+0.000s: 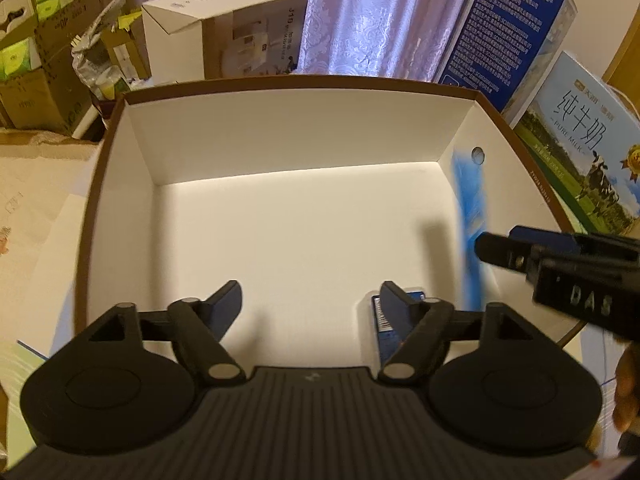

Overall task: Organize objects
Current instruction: 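Open both tools to drop the clear case and blue tube into the box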

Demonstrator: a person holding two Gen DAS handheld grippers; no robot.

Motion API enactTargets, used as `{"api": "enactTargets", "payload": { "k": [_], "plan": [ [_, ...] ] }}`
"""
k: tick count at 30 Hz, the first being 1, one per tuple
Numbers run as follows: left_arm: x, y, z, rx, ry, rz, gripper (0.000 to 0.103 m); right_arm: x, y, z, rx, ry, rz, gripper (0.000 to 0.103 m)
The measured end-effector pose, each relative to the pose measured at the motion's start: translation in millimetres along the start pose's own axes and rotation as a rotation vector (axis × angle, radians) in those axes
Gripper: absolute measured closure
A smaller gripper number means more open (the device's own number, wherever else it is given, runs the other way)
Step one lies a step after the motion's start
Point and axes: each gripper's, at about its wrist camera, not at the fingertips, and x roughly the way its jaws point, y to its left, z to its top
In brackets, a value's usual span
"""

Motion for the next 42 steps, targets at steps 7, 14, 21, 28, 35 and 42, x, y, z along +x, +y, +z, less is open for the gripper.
{"api": "enactTargets", "payload": {
  "k": [7,14,21,28,35,42],
  "plan": [
    [-13.3,3.4,-6.0,0.039,-0.008,0.037,0.023,-16.2,-5.6,-1.4,0.015,0.001,-0.010,0.066],
    [-30.6,2.3,-10.0,0.052,-0.023,0.040,0.022,-37.5,-6.7,-12.1,0.033,-0.003,0.004,0.066],
    [-54.4,0.6,-15.4,0.055,-0.045,0.031,0.022,-66.0,-5.4,-27.9,0.065,-0.021,0.027,0.066],
    [-80.1,-4.6,-29.4,0.066,-0.051,0.030,0.022,-96.2,0.1,-43.3,0.100,-0.047,0.047,0.066],
    [-105.8,-7.5,-46.0,0.065,-0.070,0.016,0.020,-126.6,5.0,-59.1,0.135,-0.068,0.068,0.066],
    [-128.1,-10.4,-68.6,0.070,-0.090,0.002,0.019,-157.8,4.3,-81.5,0.169,-0.088,0.064,0.066]
  ]
}}
